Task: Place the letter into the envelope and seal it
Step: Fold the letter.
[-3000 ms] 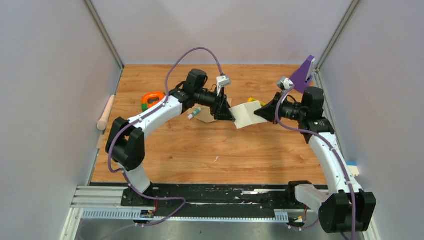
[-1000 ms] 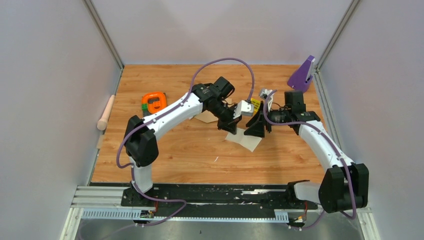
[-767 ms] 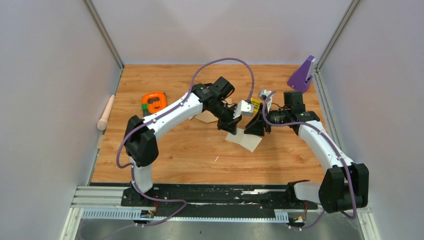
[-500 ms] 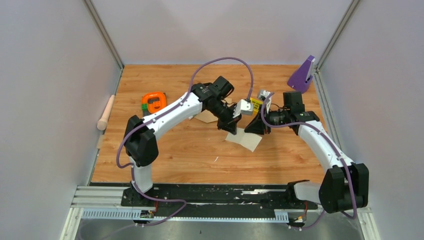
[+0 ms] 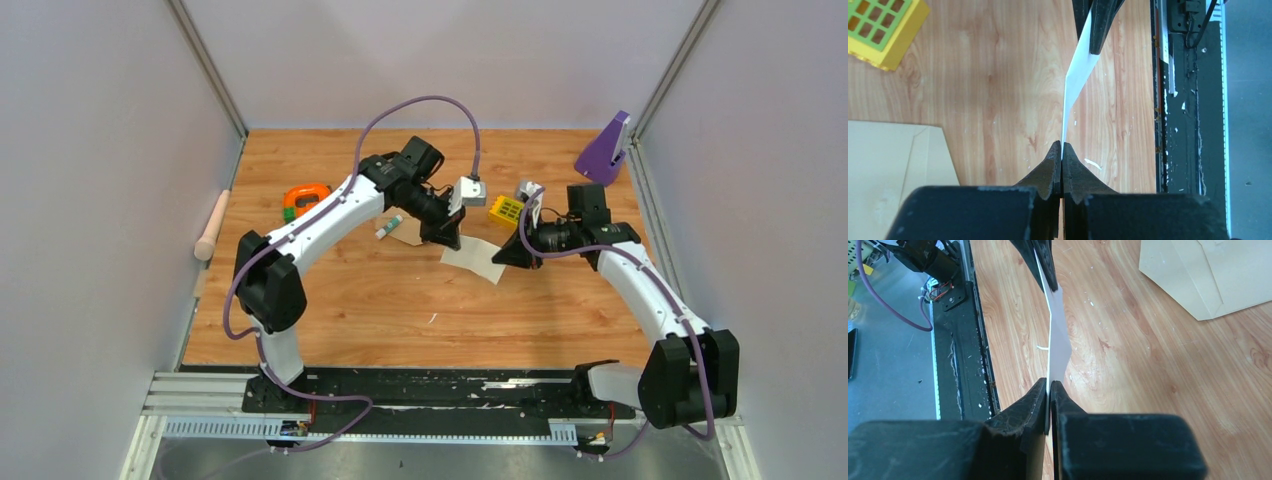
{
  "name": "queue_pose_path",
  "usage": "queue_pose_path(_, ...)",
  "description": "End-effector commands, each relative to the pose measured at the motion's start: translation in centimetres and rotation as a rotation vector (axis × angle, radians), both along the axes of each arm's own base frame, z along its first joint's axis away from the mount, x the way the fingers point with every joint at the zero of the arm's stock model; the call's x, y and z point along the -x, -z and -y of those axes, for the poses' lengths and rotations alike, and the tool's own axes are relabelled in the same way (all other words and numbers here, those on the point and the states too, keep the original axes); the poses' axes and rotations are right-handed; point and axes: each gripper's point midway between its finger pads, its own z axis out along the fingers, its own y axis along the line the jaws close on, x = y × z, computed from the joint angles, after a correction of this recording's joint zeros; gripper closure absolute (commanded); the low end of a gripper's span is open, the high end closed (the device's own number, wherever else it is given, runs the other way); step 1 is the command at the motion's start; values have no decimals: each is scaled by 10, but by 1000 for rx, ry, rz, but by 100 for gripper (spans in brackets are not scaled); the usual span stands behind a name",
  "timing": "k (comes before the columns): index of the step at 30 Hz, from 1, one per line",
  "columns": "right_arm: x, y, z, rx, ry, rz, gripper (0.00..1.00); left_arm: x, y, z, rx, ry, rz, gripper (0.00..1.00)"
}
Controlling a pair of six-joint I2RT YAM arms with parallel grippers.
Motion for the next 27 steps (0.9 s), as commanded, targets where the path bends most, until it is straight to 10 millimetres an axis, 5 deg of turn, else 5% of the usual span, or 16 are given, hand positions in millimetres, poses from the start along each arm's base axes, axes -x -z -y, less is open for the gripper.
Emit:
queue_pose_path(1, -9, -20, 4, 6, 13, 102, 92, -1, -38, -7, 83, -5, 71, 100)
queue_pose_path(6, -15, -28, 14, 5, 48, 134, 100, -6, -39, -14, 80, -19, 85, 100)
queue_pose_path(19, -18, -44, 30, -6, 103, 195, 97, -17, -46, -23, 94, -59, 103, 100)
queue_pose_path(27, -18, -47, 32, -12, 107, 201, 52, -21, -51, -26, 111, -86, 114, 100)
